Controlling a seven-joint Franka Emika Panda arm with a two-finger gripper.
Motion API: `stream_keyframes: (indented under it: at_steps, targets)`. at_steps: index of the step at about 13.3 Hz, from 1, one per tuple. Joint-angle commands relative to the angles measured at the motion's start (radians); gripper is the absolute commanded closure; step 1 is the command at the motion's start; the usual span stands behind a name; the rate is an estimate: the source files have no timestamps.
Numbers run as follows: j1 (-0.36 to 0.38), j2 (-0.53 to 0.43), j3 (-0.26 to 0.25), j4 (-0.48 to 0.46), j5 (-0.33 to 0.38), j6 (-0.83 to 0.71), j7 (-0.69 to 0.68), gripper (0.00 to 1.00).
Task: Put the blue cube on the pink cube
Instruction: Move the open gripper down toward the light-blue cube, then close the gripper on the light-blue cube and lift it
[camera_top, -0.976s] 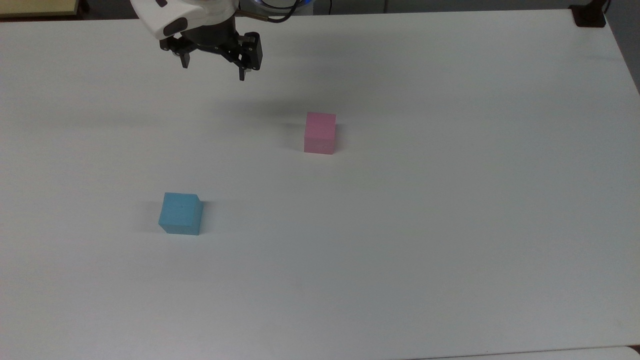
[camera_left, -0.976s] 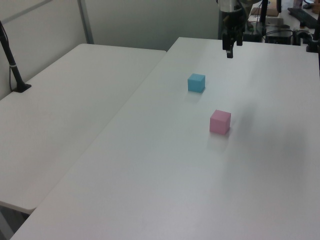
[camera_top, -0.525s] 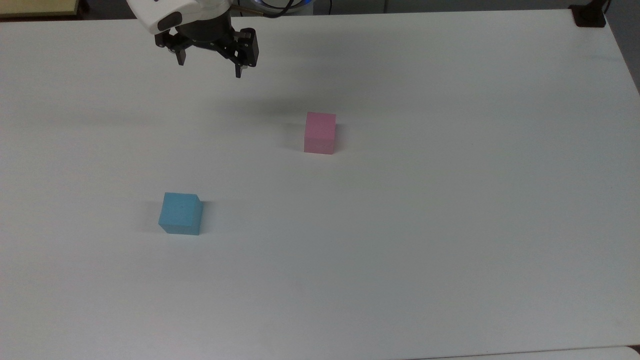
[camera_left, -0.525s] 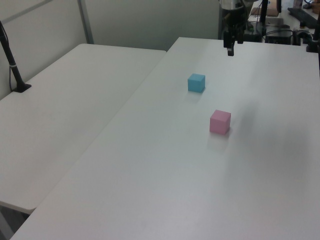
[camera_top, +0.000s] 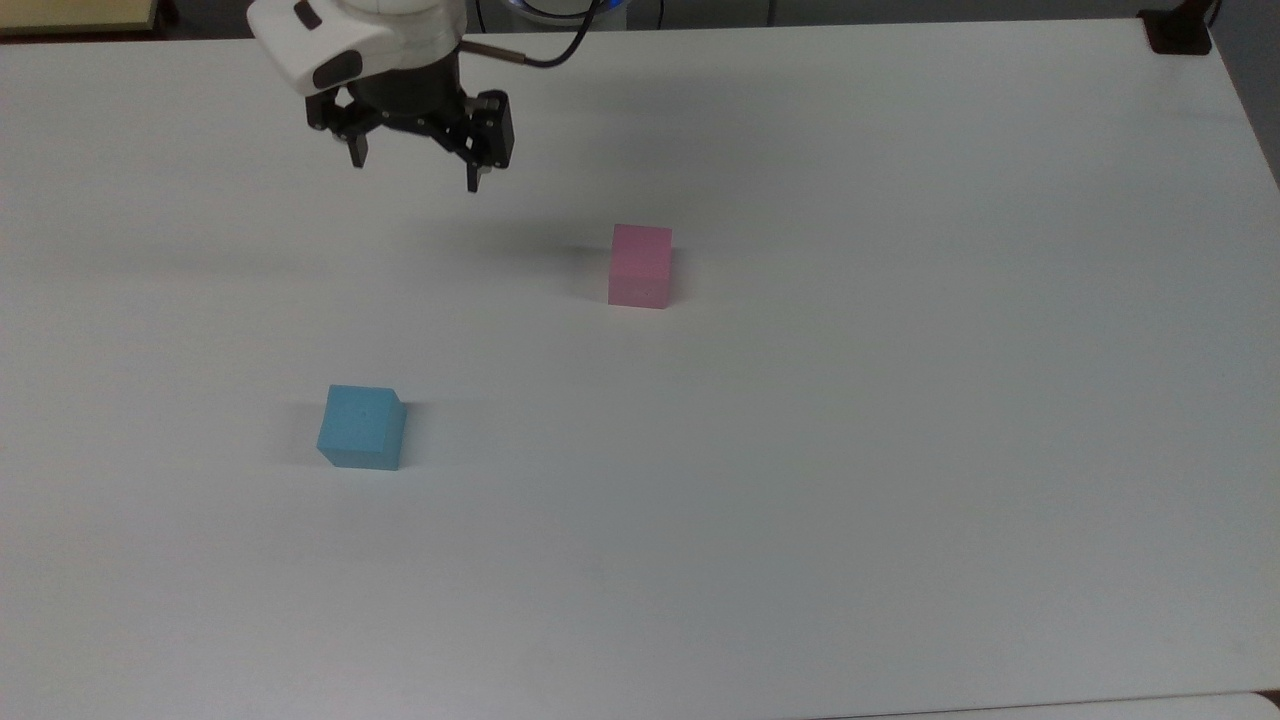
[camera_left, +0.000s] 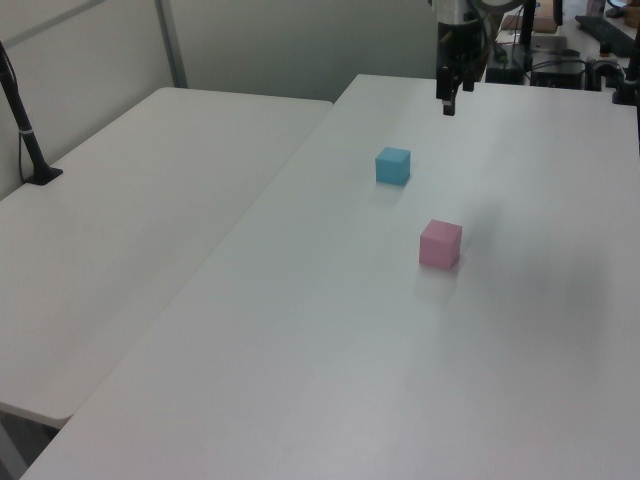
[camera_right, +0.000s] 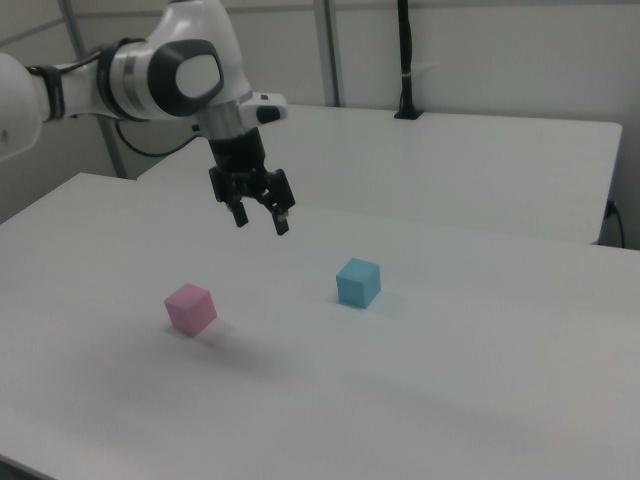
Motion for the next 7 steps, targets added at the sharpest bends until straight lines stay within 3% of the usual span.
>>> stream_keyframes:
  at_steps: [1,3,7]
  targets:
    - [-0.037,0.072,-0.009,-0.011,0.019,0.198,-0.007,0.00]
    - [-0.083,0.150,-0.009,-0.007,0.038,0.348,-0.016,0.00]
    - [-0.106,0.322,-0.016,-0.001,0.035,0.603,-0.024,0.00]
